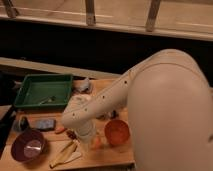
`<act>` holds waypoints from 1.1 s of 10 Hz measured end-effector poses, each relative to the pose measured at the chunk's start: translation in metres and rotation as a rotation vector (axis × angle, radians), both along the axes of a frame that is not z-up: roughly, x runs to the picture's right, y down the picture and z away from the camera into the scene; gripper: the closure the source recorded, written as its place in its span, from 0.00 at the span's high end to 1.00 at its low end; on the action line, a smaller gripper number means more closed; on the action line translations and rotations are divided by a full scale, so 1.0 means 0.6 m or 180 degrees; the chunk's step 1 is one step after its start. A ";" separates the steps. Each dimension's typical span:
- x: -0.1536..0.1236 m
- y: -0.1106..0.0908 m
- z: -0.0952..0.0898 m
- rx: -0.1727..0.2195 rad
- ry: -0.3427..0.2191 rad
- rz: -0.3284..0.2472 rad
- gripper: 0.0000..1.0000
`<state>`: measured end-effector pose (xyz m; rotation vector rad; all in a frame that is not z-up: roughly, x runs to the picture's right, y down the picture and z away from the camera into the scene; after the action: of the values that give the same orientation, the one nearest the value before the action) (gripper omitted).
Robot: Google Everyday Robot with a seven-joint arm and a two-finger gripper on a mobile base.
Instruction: Place apple in paper cup
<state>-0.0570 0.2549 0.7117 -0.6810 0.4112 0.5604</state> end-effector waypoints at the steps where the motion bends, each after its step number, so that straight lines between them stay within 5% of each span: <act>1: -0.003 -0.037 -0.014 0.0191 0.0005 0.0038 0.00; 4: -0.028 -0.135 -0.026 0.0559 0.0026 0.0096 0.00; 8: -0.031 -0.266 0.008 0.0747 0.0193 0.0268 0.00; 11: -0.025 -0.334 0.000 0.0841 0.0257 0.0506 0.00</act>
<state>-0.0723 0.0546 0.7115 -0.4399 0.3521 0.7799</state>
